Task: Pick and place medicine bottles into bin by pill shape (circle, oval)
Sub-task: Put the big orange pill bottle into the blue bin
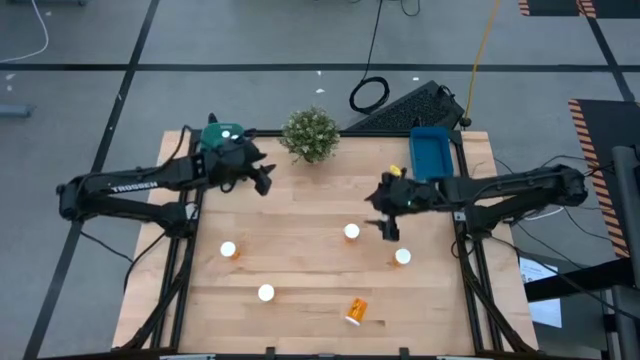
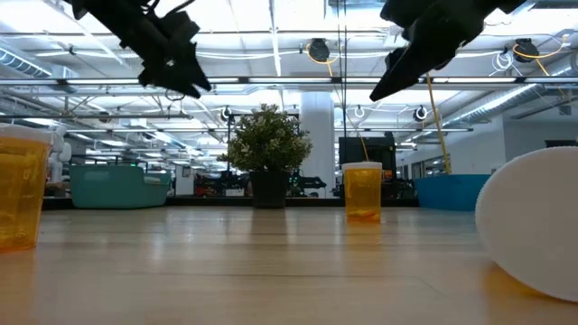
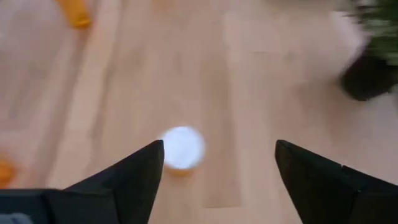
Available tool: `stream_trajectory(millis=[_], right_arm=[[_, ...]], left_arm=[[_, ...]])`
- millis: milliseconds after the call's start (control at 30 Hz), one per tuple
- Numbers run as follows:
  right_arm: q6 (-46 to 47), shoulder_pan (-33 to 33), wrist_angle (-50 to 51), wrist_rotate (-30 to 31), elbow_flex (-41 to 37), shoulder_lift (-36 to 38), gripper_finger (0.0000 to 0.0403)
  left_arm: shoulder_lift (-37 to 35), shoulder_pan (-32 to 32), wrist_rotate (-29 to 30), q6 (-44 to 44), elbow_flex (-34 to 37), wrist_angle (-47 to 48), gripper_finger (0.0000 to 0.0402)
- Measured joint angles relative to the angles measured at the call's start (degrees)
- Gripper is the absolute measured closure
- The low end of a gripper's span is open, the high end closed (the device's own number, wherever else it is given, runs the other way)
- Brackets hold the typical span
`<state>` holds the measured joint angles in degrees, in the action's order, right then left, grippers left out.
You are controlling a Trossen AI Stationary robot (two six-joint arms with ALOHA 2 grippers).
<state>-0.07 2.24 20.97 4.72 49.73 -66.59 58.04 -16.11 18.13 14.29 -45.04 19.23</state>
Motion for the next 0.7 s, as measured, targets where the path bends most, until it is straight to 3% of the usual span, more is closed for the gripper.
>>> stream_trajectory(millis=[233, 400, 700], right_arm=[[9.5, 4.6, -0.2, 3.7, 0.0, -2.3, 0.0083], [11.0, 5.3, -0.8, 4.0, 0.6, -7.5, 0.0083], [11.6, 4.9, 4.1, 4.0, 11.1, -20.1, 0.0072]], left_arm=[[0.1, 2.8, -0.1, -3.3, 0.0, -3.6, 0.0185], [0.1, 4.4, -0.3, -3.6, 0.0, -2.8, 0.0186], [0.1, 4.6, -0.2, -4.5, 0.0, -2.8, 0.0186]])
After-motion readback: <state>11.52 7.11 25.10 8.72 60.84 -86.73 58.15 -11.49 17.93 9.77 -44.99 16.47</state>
